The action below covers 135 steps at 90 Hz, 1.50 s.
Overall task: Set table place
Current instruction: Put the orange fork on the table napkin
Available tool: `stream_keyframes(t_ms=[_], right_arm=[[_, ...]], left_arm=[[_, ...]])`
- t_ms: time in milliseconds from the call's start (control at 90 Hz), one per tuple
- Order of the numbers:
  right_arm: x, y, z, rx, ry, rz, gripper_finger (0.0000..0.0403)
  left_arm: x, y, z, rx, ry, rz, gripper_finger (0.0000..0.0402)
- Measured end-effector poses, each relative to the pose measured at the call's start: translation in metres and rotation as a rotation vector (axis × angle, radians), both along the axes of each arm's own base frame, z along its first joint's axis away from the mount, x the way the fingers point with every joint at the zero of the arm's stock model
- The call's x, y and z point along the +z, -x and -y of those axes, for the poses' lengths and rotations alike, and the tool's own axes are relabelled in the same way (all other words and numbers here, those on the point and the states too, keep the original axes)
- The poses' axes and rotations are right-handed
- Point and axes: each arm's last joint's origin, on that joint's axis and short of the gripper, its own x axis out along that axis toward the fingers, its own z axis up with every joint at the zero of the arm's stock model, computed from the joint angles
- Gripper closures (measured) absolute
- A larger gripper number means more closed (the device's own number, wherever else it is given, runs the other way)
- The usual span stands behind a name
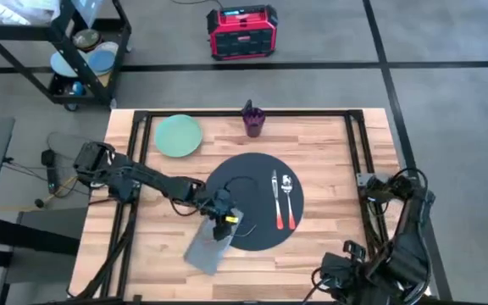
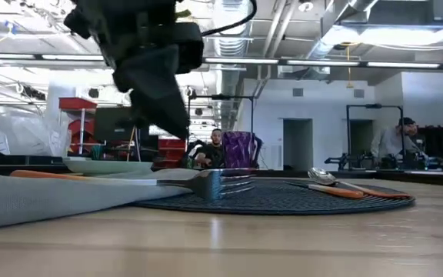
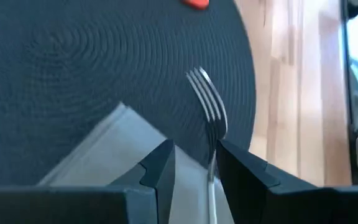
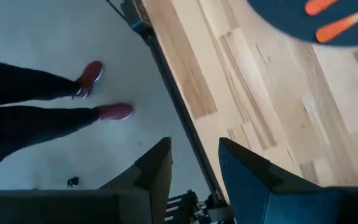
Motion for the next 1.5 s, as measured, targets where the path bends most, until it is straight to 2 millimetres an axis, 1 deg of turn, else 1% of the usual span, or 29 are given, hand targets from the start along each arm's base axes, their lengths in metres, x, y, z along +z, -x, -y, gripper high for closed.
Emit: stream_keyframes(t_ms=[144, 233, 300, 356, 467, 689, 844, 1000, 1122, 1311, 1500], right_arm=[[-0.004, 0.001, -0.002, -0.013, 0.004, -0.011, 0.0284], [-0.005, 0.001, -0.002, -0.019, 0.011, -0.016, 0.0284], [-0.007, 0.001, -0.002, -0.021, 0.014, -0.018, 0.0284], [-0.008, 0.001, -0.002, -0.022, 0.017, -0.021, 0.0284], [-0.009, 0.001, -0.002, -0.022, 0.022, -0.024, 0.0284], [-0.009, 0.000, -0.002, -0.018, 0.024, -0.023, 0.0284], [-0.009, -0.001, -0.001, -0.020, 0.024, -0.023, 0.0284], [-0.009, -0.002, -0.001, -0.022, 0.018, -0.023, 0.0284], [-0.009, -0.002, -0.002, -0.026, 0.010, -0.024, 0.0284], [-0.009, 0.000, -0.003, -0.042, -0.004, -0.028, 0.0284], [-0.009, 0.000, -0.004, -0.041, -0.005, -0.028, 0.0284]], left_arm=[[0.002, -0.002, 0.000, 0.006, 0.013, 0.025, 0.0328], [0.003, -0.002, 0.006, -0.004, 0.024, 0.044, 0.0356], [0.005, -0.003, 0.010, -0.019, 0.028, 0.069, 0.0384], [0.006, -0.003, 0.013, -0.030, 0.031, 0.086, 0.0395], [0.007, -0.003, 0.019, -0.022, 0.026, 0.097, 0.0399], [0.005, 0.001, 0.027, 0.002, -0.042, 0.098, 0.0401], [-0.014, -0.007, 0.034, 0.009, -0.035, 0.060, 0.0401], [-0.014, -0.020, 0.040, -0.010, -0.047, 0.048, 0.0401], [-0.016, -0.023, 0.041, -0.021, -0.063, 0.038, 0.0402], [-0.026, -0.020, 0.045, -0.027, -0.073, -0.019, 0.0402], [-0.024, -0.019, 0.049, -0.041, -0.075, -0.005, 0.0402]])
